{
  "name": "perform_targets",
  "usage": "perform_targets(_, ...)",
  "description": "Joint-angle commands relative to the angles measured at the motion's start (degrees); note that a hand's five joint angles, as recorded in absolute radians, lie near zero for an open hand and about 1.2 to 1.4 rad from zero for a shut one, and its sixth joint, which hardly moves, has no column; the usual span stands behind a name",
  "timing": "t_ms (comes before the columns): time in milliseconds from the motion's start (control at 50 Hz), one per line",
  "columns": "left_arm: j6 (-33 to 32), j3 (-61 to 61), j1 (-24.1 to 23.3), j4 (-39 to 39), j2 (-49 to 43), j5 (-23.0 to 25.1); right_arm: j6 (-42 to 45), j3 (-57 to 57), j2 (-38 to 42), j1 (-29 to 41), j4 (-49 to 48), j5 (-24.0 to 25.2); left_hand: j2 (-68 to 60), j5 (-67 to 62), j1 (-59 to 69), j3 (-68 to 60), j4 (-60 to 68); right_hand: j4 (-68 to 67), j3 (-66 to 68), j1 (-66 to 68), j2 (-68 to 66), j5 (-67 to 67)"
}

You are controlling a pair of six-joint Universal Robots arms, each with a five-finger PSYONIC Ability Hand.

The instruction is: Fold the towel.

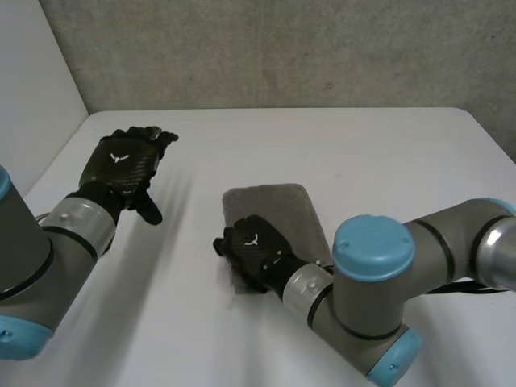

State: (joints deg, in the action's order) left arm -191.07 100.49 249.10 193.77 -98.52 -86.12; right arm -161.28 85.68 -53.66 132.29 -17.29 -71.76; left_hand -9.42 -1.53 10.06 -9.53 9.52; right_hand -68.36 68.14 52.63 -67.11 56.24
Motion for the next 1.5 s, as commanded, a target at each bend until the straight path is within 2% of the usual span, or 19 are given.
perform_targets(20,2.0,-4.7,-1.7,0.1,-4.4,0.0,-0.9,0.9,-6.5,-1.2,0.1,-4.9,-0.6,1.5,-0.1,-0.5,0.5,26.5,-26.3,-10.8,25.3,-24.4)
perform_targets(40,2.1,-6.5,-3.2,0.1,-6.1,-0.1,-1.2,1.6,-9.0,-2.8,0.1,-7.8,-0.6,1.5,-0.1,-0.5,0.5,32.6,-32.4,-16.9,31.4,-30.5)
perform_targets(140,4.2,-13.1,-8.1,0.0,-11.5,-1.8,-4.1,4.4,-13.8,-8.4,-0.6,-13.3,-0.6,1.5,-0.1,-0.5,0.5,45.3,-45.1,-29.6,44.0,-43.2)
perform_targets(280,10.3,-21.6,-12.5,-1.3,-19.1,-4.1,-12.8,6.2,-17.0,-15.4,0.1,-13.7,-0.8,1.3,0.2,-0.7,0.7,56.1,-55.9,-40.4,54.8,-54.0)
perform_targets(400,13.9,-25.6,-15.2,-4.3,-27.3,-3.8,-19.3,5.9,-15.7,-19.3,0.2,-9.5,-1.1,1.0,0.5,-1.0,1.0,57.1,-56.9,-41.4,55.9,-55.0)
perform_targets(440,14.0,-25.7,-15.9,-4.6,-29.4,-3.8,-21.0,5.1,-11.2,-19.9,0.2,-4.7,-1.1,1.0,0.5,-1.0,1.0,57.1,-56.9,-41.4,55.9,-55.0)
perform_targets(540,13.5,-25.0,-16.1,-5.8,-34.2,-4.2,-21.4,3.4,-5.5,-19.4,1.6,0.7,-1.1,1.0,0.5,-1.0,1.0,57.1,-56.9,-41.4,55.9,-55.0)
perform_targets(660,12.6,-24.1,-15.6,-8.7,-34.3,-4.6,-20.7,-0.8,0.0,-19.1,6.0,1.6,-1.0,1.2,0.3,-0.9,0.9,58.4,-58.1,-42.6,57.1,-56.2)
perform_targets(820,10.6,-22.9,-14.9,-9.7,-30.2,-5.7,-14.8,-8.3,2.8,-18.9,17.2,1.1,-0.6,1.5,-0.1,-0.5,0.5,58.4,-58.1,-42.6,57.1,-56.2)
perform_targets(880,10.5,-22.9,-15.5,-9.8,-26.7,-6.8,-13.1,-9.1,-1.6,-19.1,18.5,0.7,-0.6,1.5,-0.1,-0.5,0.5,58.4,-58.1,-42.6,57.1,-56.2)
perform_targets(920,10.5,-23.0,-15.6,-9.9,-24.4,-7.1,-13.7,-9.0,-9.9,-19.4,18.3,-1.0,-0.6,1.5,-0.1,-0.5,0.5,58.4,-58.1,-42.6,57.1,-56.2)
perform_targets(980,10.5,-23.2,-15.5,-10.0,-17.9,-7.4,-14.2,-9.1,-13.9,-19.4,18.0,-2.6,-0.6,1.5,-0.1,-0.5,0.5,58.4,-58.1,-42.6,57.1,-56.2)
perform_targets(1040,10.5,-23.5,-14.9,-10.1,-10.9,-7.6,-16.6,-9.7,-23.6,-20.3,15.7,-10.3,-0.6,1.5,-0.1,-0.5,0.5,58.4,-58.1,-42.6,57.1,-56.2)
perform_targets(1100,10.4,-24.1,-13.1,-10.4,-3.5,-9.2,-17.0,-9.7,-26.8,-20.9,14.9,-13.5,-1.5,0.6,0.8,-1.4,1.4,58.4,-58.1,-42.6,57.1,-56.2)
perform_targets(1140,9.1,-24.6,-7.8,-13.8,2.6,-13.7,-16.1,-9.5,-32.6,-21.4,14.7,-18.6,-1.8,0.3,1.2,-1.7,1.7,58.4,-58.1,-42.6,57.1,-56.2)
perform_targets(1200,8.3,-24.6,-5.6,-16.3,4.6,-15.6,-14.1,-8.5,-35.5,-21.4,15.0,-21.7,-1.1,1.0,0.5,-1.0,1.0,58.4,-58.1,-42.6,57.1,-56.2)
perform_targets(1240,7.4,-23.9,-3.5,-20.3,7.5,-16.7,-12.6,-8.2,-36.0,-21.4,15.3,-22.5,-0.6,1.5,0.0,-0.5,0.5,58.4,-58.1,-42.6,57.1,-56.2)
perform_targets(1360,7.6,-20.3,-3.8,-20.9,8.9,-16.5,-7.7,-5.9,-35.8,-20.7,15.4,-23.2,-0.6,1.5,0.0,-0.5,0.5,58.4,-58.1,-42.6,57.1,-56.2)
perform_targets(1500,7.6,-19.2,-4.8,-20.6,9.0,-16.5,-7.3,-4.8,-35.6,-20.6,15.4,-23.2,-0.6,1.5,-0.1,-0.5,0.5,58.4,-58.1,-42.6,57.1,-56.2)
